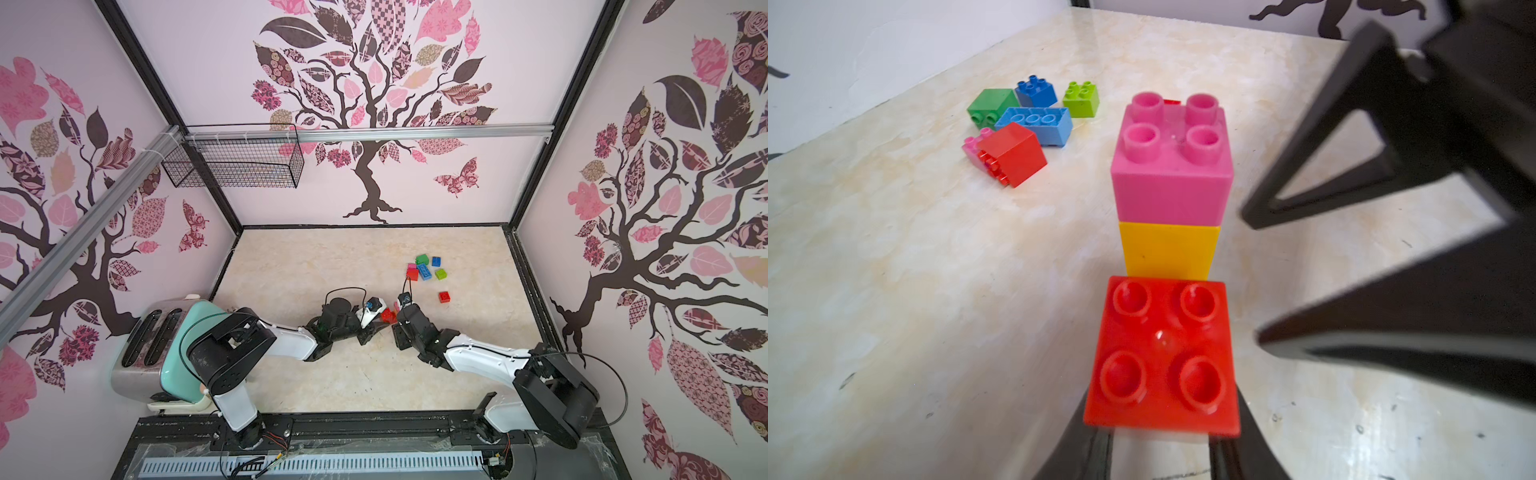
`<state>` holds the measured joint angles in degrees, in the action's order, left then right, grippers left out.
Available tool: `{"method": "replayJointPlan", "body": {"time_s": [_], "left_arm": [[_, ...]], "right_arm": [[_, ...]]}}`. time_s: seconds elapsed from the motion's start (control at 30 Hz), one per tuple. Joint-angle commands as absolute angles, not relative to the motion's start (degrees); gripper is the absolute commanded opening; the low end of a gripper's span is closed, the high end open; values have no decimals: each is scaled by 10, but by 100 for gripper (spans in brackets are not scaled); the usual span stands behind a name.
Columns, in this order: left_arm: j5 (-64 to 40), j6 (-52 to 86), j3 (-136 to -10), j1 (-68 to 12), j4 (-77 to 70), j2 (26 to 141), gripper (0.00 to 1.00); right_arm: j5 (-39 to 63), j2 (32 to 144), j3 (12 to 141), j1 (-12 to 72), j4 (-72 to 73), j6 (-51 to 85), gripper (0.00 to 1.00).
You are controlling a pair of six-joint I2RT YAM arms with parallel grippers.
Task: Assemble the number 4 with lego
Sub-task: Pick up the lego brick from the center of the board, then place the lego brick at the center of the board.
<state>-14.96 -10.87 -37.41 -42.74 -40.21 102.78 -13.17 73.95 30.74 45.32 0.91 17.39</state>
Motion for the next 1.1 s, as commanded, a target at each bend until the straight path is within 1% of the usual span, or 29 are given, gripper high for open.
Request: {"method": "replayJointPlan", "body": {"time_s": [0.0, 0.17, 0.2, 0.23, 0.33, 0.53, 0.73, 0.9, 1.0, 1.07], "left_arm": [[-113, -100, -365, -425, -394, 1015, 0], [-115, -89, -360, -424, -397, 1012, 0], [-114, -87, -359, -424, -397, 1011, 0], [-113, -85, -358, -424, -397, 1011, 0], [-115, -72, -355, -423, -397, 1003, 0], [-146, -6, -352, -398, -383, 964, 0], [-146, 18, -346, -390, -329, 894, 0], [-130, 48, -340, -384, -284, 833, 0], [-93, 67, -341, -382, -246, 795, 0], [-62, 84, -359, -376, -182, 776, 0]], "right_arm": [[-93, 666, 290, 457, -25, 185, 74], [-118, 581, 252, 456, -5, 187, 80], [-126, 566, 242, 456, 6, 188, 96], [-133, 556, 236, 457, 15, 186, 99], [-160, 527, 229, 456, 36, 183, 99], [-319, 504, 244, 451, 47, 232, 99], [-342, 519, 259, 423, 60, 260, 99], [-308, 527, 264, 383, 87, 291, 99], [-293, 533, 263, 365, 107, 316, 100], [-283, 541, 266, 362, 122, 315, 99]]}}
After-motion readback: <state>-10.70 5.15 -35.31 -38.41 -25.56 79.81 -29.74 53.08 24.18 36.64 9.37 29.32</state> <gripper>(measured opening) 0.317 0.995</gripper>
